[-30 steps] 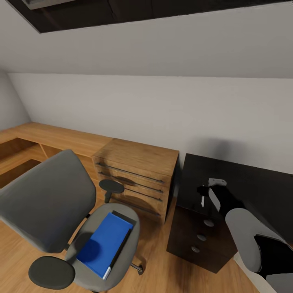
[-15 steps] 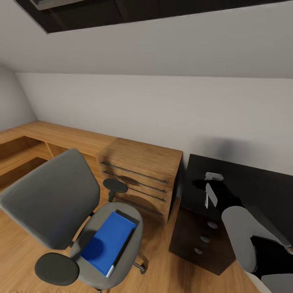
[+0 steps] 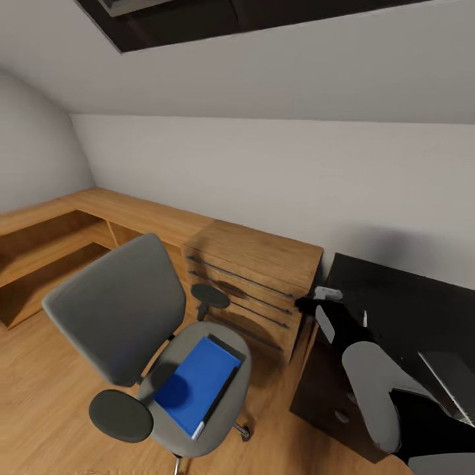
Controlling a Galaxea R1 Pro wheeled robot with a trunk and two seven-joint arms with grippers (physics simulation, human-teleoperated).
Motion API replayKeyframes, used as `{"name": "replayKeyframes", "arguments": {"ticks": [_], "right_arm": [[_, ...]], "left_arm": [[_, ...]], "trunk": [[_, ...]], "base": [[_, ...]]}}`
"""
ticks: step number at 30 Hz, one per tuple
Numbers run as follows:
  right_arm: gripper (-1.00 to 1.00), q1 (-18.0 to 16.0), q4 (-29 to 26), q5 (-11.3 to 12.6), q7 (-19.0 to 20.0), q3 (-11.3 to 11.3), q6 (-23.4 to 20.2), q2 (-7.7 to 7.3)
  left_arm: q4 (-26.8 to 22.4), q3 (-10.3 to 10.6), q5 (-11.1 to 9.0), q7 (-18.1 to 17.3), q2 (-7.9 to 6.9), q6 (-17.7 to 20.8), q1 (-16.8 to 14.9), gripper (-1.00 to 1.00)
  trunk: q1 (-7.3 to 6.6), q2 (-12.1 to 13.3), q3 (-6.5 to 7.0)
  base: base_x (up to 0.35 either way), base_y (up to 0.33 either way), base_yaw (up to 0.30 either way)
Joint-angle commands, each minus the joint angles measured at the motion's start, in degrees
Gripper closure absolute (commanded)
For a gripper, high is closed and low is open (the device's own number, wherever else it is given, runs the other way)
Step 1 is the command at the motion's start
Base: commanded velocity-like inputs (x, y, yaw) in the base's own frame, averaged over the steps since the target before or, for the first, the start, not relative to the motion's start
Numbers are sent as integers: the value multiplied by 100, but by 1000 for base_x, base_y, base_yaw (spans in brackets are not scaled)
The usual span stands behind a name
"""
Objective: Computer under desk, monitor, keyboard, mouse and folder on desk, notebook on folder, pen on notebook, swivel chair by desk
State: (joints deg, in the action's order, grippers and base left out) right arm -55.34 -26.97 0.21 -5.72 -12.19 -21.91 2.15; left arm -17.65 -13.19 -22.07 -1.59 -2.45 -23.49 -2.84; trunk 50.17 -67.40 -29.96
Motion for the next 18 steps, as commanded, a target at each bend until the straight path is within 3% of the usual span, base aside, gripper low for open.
{"name": "replayKeyframes", "arguments": {"ticks": [1, 7, 18], "right_arm": [[-100, 18, 47, 3, -13, -23, 64, 33], [-100, 81, 603, 6, -21, -10, 784, 132], [-100, 97, 852, 5, 1, -3, 1077, 159]], "left_arm": [[6, 9, -50, -17, -1, -16, -4, -100], [7, 6, -51, -17, -1, -18, -6, -100], [7, 16, -44, -25, 7, -24, -5, -100]], "trunk": [[0, -3, -10], [0, -3, -43], [0, -3, -111]], "base": [[0, 0, 246], [0, 0, 238], [0, 0, 226]]}}
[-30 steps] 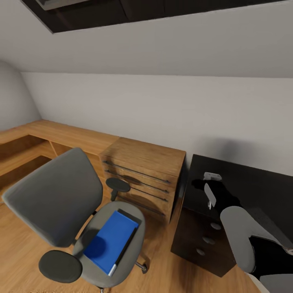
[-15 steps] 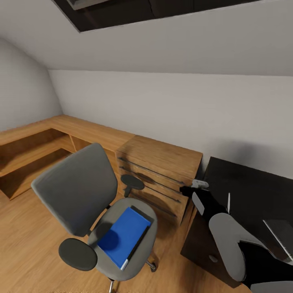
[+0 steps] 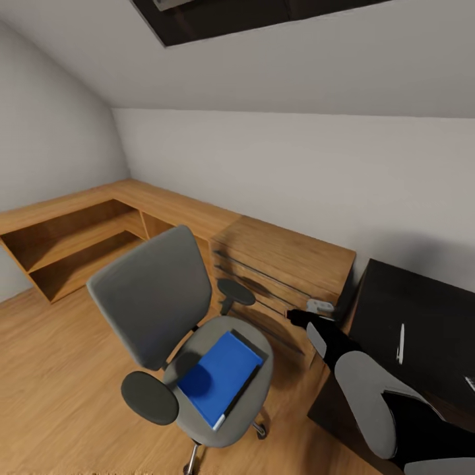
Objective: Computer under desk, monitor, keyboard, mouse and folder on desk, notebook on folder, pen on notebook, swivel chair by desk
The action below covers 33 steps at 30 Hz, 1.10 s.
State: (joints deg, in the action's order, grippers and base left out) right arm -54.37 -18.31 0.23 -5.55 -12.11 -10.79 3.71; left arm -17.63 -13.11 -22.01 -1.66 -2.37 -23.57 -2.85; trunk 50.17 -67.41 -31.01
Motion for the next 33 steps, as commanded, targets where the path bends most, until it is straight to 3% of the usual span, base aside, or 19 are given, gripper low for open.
{"name": "replayKeyframes", "arguments": {"ticks": [1, 10, 16, 24, 33], "right_arm": [[-100, 1, -11, 3, -17, -10, -34, 4], [-100, 5, 156, -20, 47, -3, -2, 7], [-100, 14, 183, -59, 377, 5, 80, 7], [-100, 22, 192, -468, 1086, -1, 101, -1], [-100, 91, 196, -554, 1224, 5, 108, 5]], "left_arm": [[5, 9, -50, -18, -1, -16, -4, -100], [5, 10, -49, -18, 2, -16, -1, -100], [5, 9, -49, -18, 0, -11, 0, -100], [5, 8, -49, -18, 0, -14, -5, -100], [5, 2, -52, -18, 0, -16, -4, -100]], "trunk": [[0, -3, -12], [0, -3, -72], [0, -3, -112], [0, -3, -166], [0, -3, -226]], "base": [[0, 0, 211], [0, 0, 207], [0, 0, 206], [0, 0, 206], [0, 0, 206]]}}
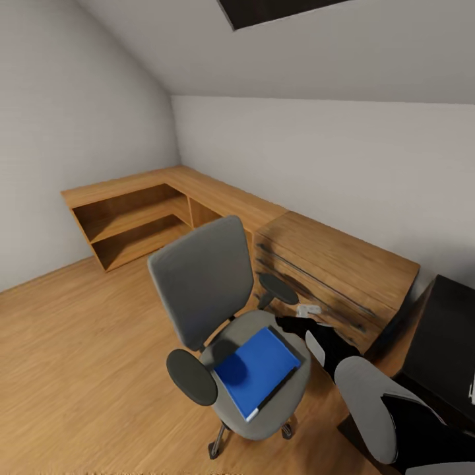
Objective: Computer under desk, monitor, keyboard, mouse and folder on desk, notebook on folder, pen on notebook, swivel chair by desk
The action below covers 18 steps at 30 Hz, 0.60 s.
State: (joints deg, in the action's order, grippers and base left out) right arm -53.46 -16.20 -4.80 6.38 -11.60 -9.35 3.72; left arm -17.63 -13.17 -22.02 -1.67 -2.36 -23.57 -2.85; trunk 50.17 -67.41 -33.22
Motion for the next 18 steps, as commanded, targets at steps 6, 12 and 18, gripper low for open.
{"name": "replayKeyframes", "arguments": {"ticks": [6, 12, 18], "right_arm": [[-100, 11, -15, -55, 38, -45, -32, 6], [-100, 23, 76, -62, 39, -45, -24, 6], [-100, 27, 124, -64, 39, -44, 140, 6]], "left_arm": [[5, 8, -48, -18, -1, -16, -4, -100], [5, 9, -48, -18, -1, -16, -4, -100], [5, 8, -48, -18, -1, -16, -3, -100]], "trunk": [[0, -3, -45], [0, -3, -85], [0, -3, -125]], "base": [[0, 0, 206], [0, 0, 206], [0, 0, 204]]}}
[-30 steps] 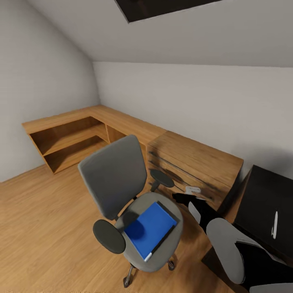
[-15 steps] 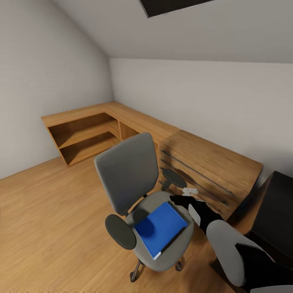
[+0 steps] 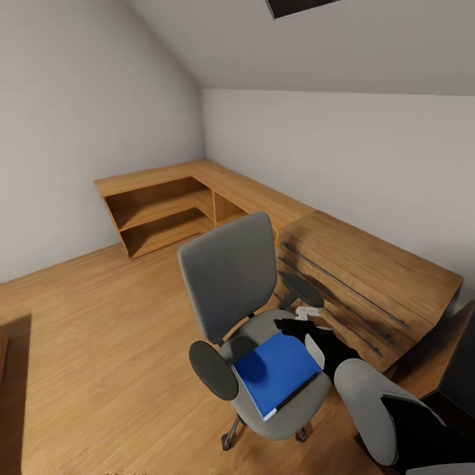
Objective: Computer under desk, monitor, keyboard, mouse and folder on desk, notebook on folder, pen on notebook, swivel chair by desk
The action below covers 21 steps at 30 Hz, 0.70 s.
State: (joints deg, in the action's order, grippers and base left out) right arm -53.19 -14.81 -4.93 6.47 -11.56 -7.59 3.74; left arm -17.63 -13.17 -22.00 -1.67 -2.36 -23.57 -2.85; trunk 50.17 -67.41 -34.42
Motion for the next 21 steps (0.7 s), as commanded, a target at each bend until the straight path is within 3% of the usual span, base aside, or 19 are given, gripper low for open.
{"name": "replayKeyframes", "arguments": {"ticks": [1, 14, 21], "right_arm": [[-100, 1, -12, -55, 29, -48, -12, 1], [-100, 2, 193, -428, 7, -49, 29, -38], [-100, 2, 364, -705, 3, -48, 30, -15]], "left_arm": [[5, 9, -50, -18, -1, -16, -4, -100], [5, 14, -50, -18, -1, -16, -4, -100], [3, 16, -44, -18, -1, -16, -4, -100]], "trunk": [[0, -3, -9], [0, -3, -21], [0, -3, -21]], "base": [[0, 0, 133], [2, 0, 28], [182, 0, 1]]}}
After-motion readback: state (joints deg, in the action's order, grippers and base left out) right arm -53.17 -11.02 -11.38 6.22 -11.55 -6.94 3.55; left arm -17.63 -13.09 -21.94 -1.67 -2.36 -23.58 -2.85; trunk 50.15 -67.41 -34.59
